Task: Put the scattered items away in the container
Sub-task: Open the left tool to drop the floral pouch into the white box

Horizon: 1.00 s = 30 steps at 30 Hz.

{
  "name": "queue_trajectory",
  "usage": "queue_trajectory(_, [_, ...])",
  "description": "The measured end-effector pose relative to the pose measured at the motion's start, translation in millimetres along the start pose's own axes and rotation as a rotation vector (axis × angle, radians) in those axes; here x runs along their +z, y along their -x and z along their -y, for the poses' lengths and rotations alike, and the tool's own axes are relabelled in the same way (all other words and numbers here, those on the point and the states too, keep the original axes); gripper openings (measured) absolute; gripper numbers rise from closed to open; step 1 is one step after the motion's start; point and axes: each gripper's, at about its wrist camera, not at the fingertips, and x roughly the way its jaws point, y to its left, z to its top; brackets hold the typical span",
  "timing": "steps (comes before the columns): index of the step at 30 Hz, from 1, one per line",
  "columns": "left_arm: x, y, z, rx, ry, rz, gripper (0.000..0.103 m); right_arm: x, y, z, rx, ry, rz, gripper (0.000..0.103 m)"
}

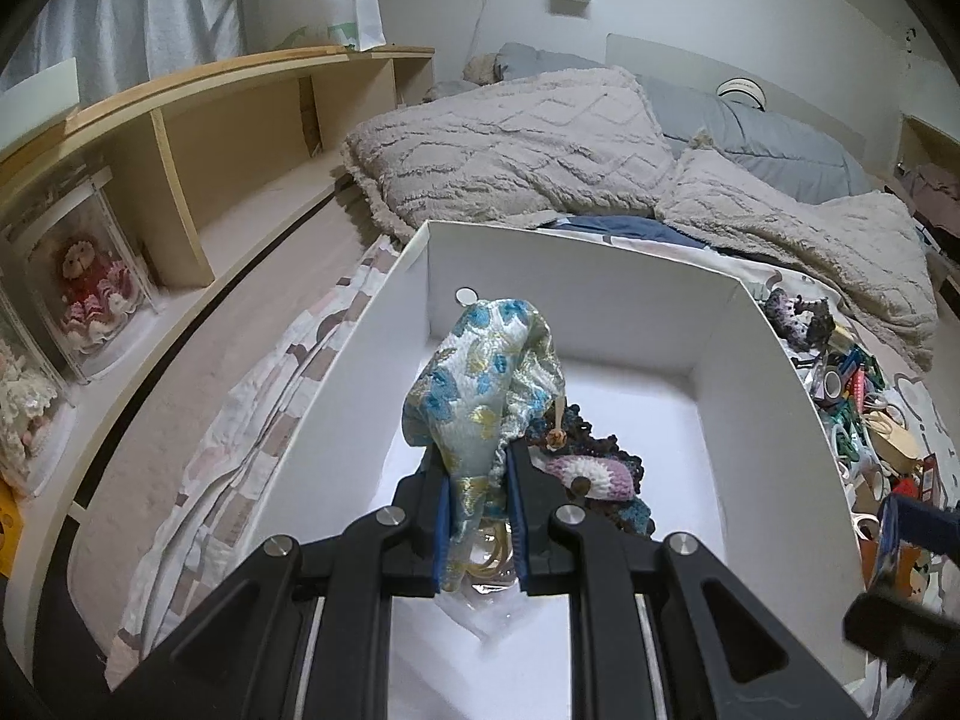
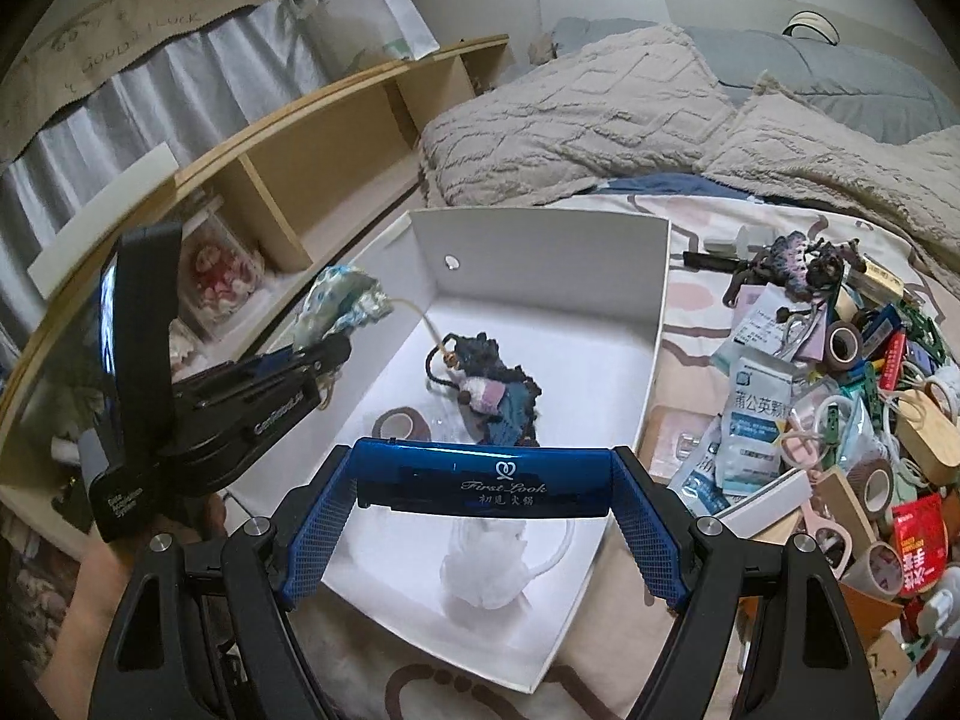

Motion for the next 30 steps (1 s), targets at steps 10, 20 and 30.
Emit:
queue_trajectory(10, [-1, -8, 2, 0.015, 0.02, -0.02, 0.052, -4, -16, -4, -0.029, 0.03, -0.025, 0.083])
queue_trajectory(20, [-1, -4, 8, 0.003, 0.005, -0.022, 0.077, -6, -26, -5, -0.04, 0.052, -0.044, 0.083])
queue_trajectory(30, [-3, 3, 17, -0.004, -0.029, -0.016, 0.077, -6, -30, -10, -0.043, 0.069, -0.056, 0.083])
